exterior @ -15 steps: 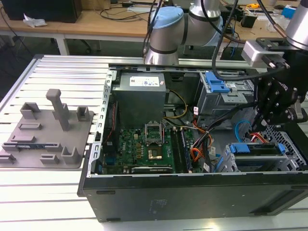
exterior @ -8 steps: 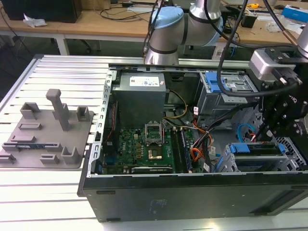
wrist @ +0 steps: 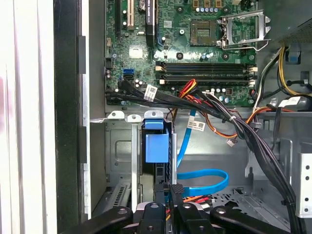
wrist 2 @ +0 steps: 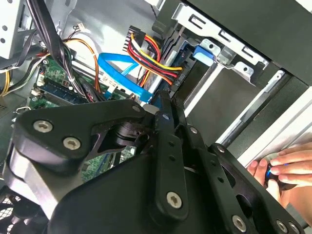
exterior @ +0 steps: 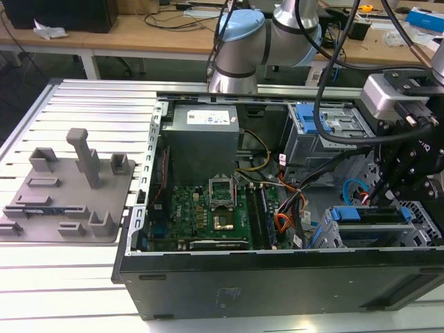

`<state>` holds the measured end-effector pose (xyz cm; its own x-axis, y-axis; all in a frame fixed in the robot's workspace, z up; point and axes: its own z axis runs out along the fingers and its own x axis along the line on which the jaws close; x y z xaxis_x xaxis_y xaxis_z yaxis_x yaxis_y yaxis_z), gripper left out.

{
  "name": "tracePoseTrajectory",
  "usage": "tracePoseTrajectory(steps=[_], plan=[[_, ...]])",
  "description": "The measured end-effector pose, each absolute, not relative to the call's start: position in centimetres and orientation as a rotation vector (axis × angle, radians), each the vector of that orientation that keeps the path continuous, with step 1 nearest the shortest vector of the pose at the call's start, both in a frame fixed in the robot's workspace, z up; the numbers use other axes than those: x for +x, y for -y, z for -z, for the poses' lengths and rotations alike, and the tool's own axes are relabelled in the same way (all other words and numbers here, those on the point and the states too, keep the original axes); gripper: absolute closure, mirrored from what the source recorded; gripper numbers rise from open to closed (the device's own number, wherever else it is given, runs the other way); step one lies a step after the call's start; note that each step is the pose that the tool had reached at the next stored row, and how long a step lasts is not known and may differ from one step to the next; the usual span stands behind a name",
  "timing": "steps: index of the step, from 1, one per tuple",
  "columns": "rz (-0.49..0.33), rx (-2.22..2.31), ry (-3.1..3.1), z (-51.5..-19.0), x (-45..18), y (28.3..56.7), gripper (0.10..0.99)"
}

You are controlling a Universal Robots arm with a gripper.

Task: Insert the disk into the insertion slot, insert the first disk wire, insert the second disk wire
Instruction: 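Insert the second disk wire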

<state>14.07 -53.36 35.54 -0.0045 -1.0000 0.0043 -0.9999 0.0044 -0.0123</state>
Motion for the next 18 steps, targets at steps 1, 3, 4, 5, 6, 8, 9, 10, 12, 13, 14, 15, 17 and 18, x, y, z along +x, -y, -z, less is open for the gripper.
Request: tracePoseTrajectory(steps=[1, 3, 4, 5, 6, 8, 9, 10, 12, 13, 14, 15, 17, 18], plan=[[0.018, -2.213, -2.222, -35.54, 14.13, 53.36, 0.925], [0.019, -2.212, -2.223, -35.53, 14.19, 53.36, 0.925], [0.019, -2.212, -2.223, -35.52, 14.21, 53.36, 0.925], [0.019, -2.212, -2.223, -35.47, 14.31, 53.36, 0.925], [0.019, -2.212, -2.223, -35.44, 14.32, 53.36, 0.925], [0.019, -2.211, -2.223, -35.39, 14.33, 53.36, 0.925], [0.018, -2.211, -2.223, -35.38, 14.33, 53.36, 0.925], [0.018, -2.211, -2.223, -35.37, 14.33, 53.36, 0.925], [0.018, -2.211, -2.224, -35.33, 14.33, 53.39, 0.925], [0.018, -2.211, -2.224, -35.32, 14.33, 53.42, 0.925], [0.018, -2.211, -2.224, -35.31, 14.33, 53.44, 0.925], [0.019, -2.210, -2.224, -35.30, 14.34, 53.46, 0.925], [0.019, -2.210, -2.225, -35.24, 14.35, 53.46, 0.925], [0.018, -2.210, -2.225, -35.16, 14.36, 53.46, 0.925]])
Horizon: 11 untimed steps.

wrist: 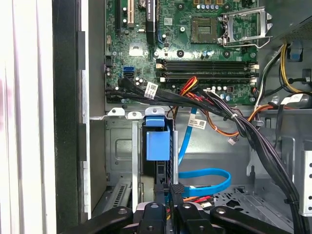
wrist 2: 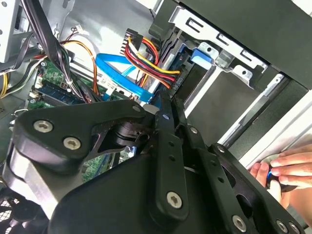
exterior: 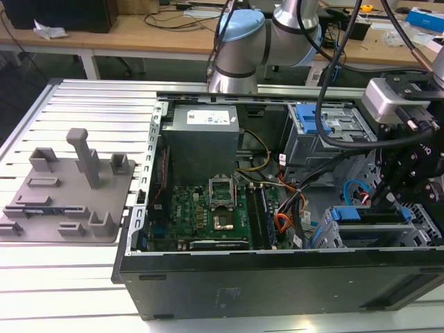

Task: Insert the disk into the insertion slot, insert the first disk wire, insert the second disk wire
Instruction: 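Insert the second disk wire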

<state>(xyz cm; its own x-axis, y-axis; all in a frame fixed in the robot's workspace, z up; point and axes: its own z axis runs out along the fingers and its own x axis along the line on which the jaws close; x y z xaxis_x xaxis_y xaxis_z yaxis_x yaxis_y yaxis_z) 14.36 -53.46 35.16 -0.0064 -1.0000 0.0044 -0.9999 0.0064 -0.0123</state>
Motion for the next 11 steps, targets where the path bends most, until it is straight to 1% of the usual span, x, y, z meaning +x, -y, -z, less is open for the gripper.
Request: tracePoseTrajectory(steps=[11], plan=[[0.019, -2.210, -2.225, -34.55, 14.50, 53.46, 0.925]])
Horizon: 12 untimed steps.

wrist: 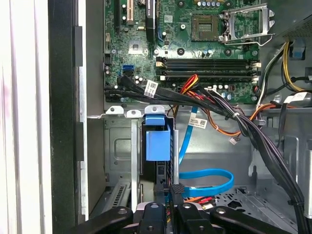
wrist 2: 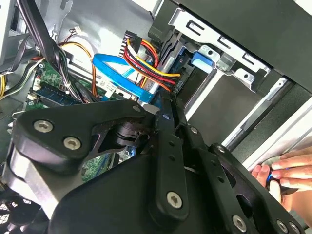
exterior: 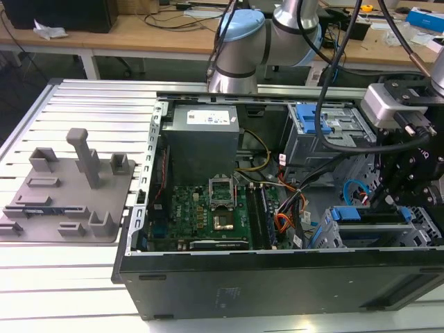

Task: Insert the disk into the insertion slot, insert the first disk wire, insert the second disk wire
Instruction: 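Insert the second disk wire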

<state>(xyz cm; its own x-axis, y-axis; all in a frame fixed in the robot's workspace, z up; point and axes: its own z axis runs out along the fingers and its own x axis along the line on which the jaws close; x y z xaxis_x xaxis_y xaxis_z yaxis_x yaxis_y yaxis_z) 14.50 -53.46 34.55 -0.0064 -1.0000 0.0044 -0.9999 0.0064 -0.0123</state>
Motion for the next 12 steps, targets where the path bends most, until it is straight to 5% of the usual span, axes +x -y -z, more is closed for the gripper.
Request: tracePoseTrajectory(steps=[10, 12], plan=[[0.018, -2.210, -2.224, -33.49, 14.51, 53.52, 0.925], [0.014, -2.209, -2.223, -33.98, 14.50, 53.52, 0.859]])
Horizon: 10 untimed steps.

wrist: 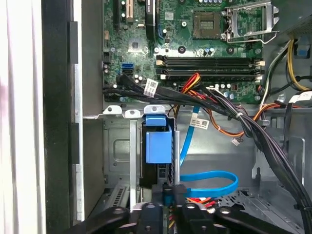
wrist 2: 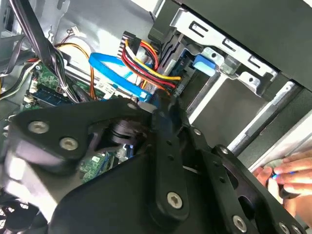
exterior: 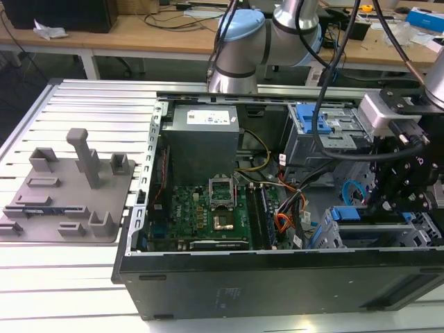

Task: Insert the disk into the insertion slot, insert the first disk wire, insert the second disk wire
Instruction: 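Insert the second disk wire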

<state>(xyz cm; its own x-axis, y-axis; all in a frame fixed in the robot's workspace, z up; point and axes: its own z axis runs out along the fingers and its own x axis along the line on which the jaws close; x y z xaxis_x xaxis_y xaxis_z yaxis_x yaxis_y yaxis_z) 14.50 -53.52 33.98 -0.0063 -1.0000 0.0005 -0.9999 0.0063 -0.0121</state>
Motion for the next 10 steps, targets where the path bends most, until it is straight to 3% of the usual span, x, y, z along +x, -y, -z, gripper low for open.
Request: tracePoseTrajectory(steps=[1, 3, 7, 10], plan=[[0.018, -2.210, -2.225, -34.9, 14.5, 53.5, 0.859], [0.018, -2.209, -2.226, -35.8, 14.5, 53.5, 0.729], [0.020, -2.204, -2.230, -38.6, 14.5, 53.3, 0.729], [0.022, -2.202, -2.229, -38.9, 14.5, 53.3, 0.729]])
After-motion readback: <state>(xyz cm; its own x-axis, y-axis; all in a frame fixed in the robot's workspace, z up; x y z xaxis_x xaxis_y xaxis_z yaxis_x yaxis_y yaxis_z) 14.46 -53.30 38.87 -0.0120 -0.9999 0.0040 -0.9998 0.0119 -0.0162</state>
